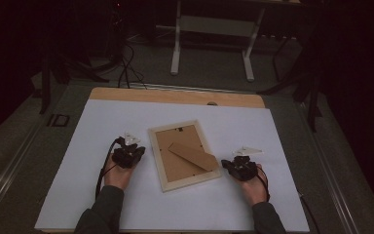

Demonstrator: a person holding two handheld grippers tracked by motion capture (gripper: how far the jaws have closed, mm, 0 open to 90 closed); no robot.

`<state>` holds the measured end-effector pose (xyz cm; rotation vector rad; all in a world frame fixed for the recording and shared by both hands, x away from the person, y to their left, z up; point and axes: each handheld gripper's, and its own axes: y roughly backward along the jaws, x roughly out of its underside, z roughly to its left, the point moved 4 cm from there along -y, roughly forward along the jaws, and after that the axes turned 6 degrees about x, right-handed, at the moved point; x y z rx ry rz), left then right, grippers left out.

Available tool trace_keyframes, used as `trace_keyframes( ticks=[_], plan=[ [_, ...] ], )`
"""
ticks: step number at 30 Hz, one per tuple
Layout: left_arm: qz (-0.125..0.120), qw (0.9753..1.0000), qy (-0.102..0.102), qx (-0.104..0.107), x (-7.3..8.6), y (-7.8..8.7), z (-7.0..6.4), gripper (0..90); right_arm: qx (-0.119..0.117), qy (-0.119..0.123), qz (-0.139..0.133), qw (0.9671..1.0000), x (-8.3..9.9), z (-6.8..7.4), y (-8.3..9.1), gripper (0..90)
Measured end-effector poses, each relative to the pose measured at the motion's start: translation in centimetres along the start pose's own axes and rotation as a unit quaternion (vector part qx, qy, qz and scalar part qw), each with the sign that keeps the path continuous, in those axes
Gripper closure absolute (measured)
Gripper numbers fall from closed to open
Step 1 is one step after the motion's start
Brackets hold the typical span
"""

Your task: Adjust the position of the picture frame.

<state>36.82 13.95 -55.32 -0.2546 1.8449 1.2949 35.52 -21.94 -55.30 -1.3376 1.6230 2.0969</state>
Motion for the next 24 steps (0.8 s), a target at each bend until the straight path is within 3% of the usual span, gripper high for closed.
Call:
trace_keyframes(
  ticks=[16,24],
  plan=[
    [0.023,0.9994,-0.018,0.019,-0.4,-2.0,-1.2,90.0,-0.031,0.011,0.014,0.9994,0.3,0.9,-0.5,89.9],
    [0.029,0.9994,-0.018,0.011,-0.9,-2.3,-1.0,90.0,-0.039,0.010,0.017,0.9990,0.4,1.1,-0.6,89.9]
  ],
)
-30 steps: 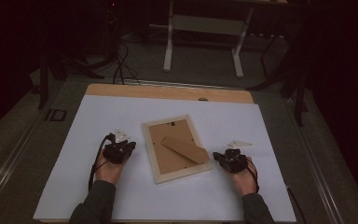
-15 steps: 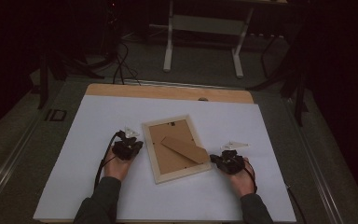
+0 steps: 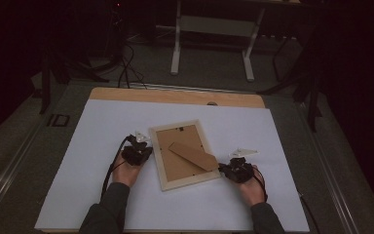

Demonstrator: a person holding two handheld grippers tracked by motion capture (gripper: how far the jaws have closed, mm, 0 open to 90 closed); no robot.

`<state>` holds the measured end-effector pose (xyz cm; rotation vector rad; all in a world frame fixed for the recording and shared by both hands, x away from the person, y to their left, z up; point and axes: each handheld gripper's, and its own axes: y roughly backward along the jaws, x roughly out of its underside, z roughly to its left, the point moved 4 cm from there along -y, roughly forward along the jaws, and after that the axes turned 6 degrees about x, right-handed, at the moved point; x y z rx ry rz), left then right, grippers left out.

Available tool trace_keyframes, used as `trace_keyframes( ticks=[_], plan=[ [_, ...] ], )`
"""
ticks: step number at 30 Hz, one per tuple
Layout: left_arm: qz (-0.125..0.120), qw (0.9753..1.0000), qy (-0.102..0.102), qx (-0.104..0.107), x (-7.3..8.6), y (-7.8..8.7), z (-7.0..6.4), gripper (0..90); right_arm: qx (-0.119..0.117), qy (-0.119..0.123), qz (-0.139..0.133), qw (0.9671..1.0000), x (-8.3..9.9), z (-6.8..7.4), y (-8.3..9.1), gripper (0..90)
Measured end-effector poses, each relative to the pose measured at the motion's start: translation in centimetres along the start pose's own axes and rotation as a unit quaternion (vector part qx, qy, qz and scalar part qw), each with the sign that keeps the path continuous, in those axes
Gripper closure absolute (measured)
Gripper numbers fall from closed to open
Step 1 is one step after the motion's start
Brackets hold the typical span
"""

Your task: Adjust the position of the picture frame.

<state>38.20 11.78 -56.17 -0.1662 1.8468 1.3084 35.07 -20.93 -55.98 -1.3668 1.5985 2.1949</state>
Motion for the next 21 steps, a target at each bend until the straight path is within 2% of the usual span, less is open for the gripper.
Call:
trace_keyframes(
  ticks=[4,9,16,21],
  plan=[
    [0.002,1.0000,0.005,0.007,-0.29,-0.25,-0.01,90.0,-0.003,-0.003,0.000,1.0000,0.01,0.06,-0.01,90.0],
    [0.006,0.9999,-0.005,0.014,-0.58,-0.53,-0.39,90.0,-0.008,0.002,0.000,1.0000,-0.02,0.45,-0.07,90.0],
    [0.008,0.9997,-0.004,0.024,-0.65,-0.57,-0.49,90.0,-0.011,0.004,0.001,0.9999,0.00,0.69,-0.06,90.0],
    [0.012,0.9994,-0.010,0.030,-0.58,-0.44,-0.52,90.0,-0.021,0.011,0.004,0.9997,0.08,1.00,0.00,90.0]
  ],
)
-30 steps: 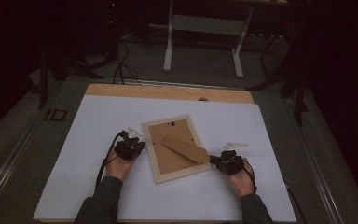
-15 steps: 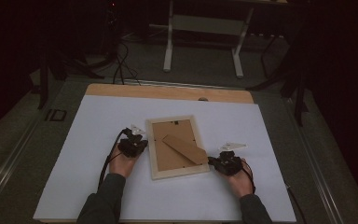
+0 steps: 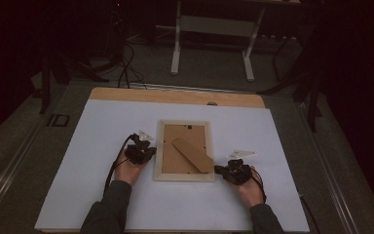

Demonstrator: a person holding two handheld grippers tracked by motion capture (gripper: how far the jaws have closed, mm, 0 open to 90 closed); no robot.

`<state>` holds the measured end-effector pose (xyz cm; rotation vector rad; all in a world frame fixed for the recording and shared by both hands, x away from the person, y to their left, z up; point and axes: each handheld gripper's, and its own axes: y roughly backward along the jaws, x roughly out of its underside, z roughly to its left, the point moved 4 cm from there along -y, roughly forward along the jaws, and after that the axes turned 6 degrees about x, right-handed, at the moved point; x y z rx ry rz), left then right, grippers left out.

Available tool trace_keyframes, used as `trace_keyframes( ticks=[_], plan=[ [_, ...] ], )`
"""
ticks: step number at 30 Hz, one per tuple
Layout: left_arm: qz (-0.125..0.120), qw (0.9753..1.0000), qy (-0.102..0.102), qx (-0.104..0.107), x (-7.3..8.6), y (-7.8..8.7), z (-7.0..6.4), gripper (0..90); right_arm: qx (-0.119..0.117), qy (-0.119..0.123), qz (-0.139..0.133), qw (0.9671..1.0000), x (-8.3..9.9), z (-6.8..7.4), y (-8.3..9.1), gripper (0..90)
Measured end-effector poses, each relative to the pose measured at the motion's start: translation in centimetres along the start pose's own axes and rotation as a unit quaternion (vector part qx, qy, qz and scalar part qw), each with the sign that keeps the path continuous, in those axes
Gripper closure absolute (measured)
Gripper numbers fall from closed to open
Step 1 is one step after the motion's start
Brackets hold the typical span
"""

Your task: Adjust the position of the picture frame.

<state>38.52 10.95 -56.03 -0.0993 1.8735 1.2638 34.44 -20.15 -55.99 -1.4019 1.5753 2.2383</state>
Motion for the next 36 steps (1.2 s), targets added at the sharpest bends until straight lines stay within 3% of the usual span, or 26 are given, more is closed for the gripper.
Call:
trace_keyframes(
  ticks=[13,18,23,25,31,36],
  plan=[
    [-0.012,0.9999,0.010,-0.004,0.0,0.5,0.6,90.0,-0.033,0.044,0.010,0.9984,0.1,2.1,0.0,90.0],
    [-0.009,1.0000,-0.002,0.002,0.4,0.7,0.7,90.0,-0.036,0.046,0.009,0.9983,0.2,2.3,0.0,90.0],
    [-0.026,0.9995,0.009,0.017,1.4,1.9,0.3,90.0,-0.044,0.047,0.008,0.9979,0.2,2.4,-0.1,90.0],
    [-0.035,0.9992,0.012,0.017,1.6,2.6,0.2,90.0,-0.052,0.059,0.007,0.9968,0.1,3.0,-0.2,90.0],
    [-0.057,0.9980,0.016,-0.022,3.2,5.2,0.3,90.0,-0.065,0.078,0.010,0.9947,0.0,3.9,-0.4,90.0],
    [-0.061,0.9976,0.024,-0.022,4.2,6.0,0.0,89.6,-0.068,0.081,0.010,0.9943,-0.2,4.2,-0.6,89.9]
  ],
)
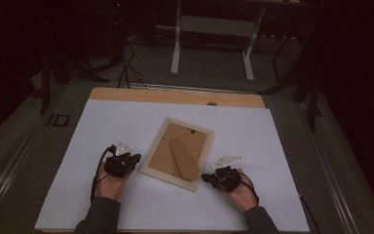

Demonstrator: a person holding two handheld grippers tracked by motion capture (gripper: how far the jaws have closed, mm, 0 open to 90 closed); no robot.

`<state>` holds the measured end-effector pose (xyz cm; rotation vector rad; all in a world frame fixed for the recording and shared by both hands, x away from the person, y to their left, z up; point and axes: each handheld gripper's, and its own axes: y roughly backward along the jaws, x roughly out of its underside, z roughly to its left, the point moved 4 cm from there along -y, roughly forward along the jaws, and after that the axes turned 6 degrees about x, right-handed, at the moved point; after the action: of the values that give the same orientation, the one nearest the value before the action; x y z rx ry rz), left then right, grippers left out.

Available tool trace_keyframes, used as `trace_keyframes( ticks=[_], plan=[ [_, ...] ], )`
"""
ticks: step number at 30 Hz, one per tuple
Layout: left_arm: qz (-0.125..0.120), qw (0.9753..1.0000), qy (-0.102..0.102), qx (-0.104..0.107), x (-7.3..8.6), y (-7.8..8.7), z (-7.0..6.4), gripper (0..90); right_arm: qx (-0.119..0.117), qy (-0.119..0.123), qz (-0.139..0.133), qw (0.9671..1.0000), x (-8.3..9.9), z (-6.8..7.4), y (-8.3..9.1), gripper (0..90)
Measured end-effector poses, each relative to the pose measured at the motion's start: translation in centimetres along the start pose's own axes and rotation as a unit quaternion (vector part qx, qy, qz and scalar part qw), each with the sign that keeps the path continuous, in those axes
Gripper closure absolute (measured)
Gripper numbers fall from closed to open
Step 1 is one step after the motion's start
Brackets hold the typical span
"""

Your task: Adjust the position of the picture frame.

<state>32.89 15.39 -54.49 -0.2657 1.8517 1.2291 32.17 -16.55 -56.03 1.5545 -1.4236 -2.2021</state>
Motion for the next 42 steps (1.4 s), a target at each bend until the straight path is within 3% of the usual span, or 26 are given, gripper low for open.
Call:
trace_keyframes(
  ticks=[4,8,13,25,28,33,38,42],
  plan=[
    [-0.001,1.0000,0.000,0.000,0.5,0.6,-0.4,88.0,-0.003,0.007,0.000,1.0000,-0.2,0.5,-0.3,89.9],
    [-0.023,0.9997,0.012,0.002,0.8,1.6,-0.7,90.0,-0.003,0.012,0.000,0.9999,-0.3,0.8,-0.3,89.9],
    [-0.009,0.9999,-0.002,0.006,1.7,1.9,-1.5,90.0,-0.004,0.011,-0.001,0.9999,-0.3,0.8,-0.4,89.9],
    [0.015,0.9998,-0.015,0.007,2.5,1.1,-1.3,90.0,-0.016,0.011,-0.007,0.9998,-0.9,1.8,-1.2,89.9],
    [0.020,0.9997,-0.014,0.002,2.6,0.9,-1.1,90.0,-0.012,0.024,-0.008,0.9996,-1.3,2.1,-1.6,89.9],
    [0.023,0.9997,-0.009,-0.001,2.7,0.7,-0.7,90.0,0.015,0.008,-0.021,0.9996,-2.0,0.6,-1.1,89.9],
    [0.021,0.9998,-0.004,-0.003,2.6,0.7,-0.5,90.0,0.056,-0.011,-0.049,0.9972,-2.9,-1.7,-0.5,89.8],
    [0.022,0.9997,-0.007,-0.010,2.4,0.6,-0.5,90.0,0.076,-0.024,-0.063,0.9949,-3.6,-3.1,-0.6,89.7]
  ],
)
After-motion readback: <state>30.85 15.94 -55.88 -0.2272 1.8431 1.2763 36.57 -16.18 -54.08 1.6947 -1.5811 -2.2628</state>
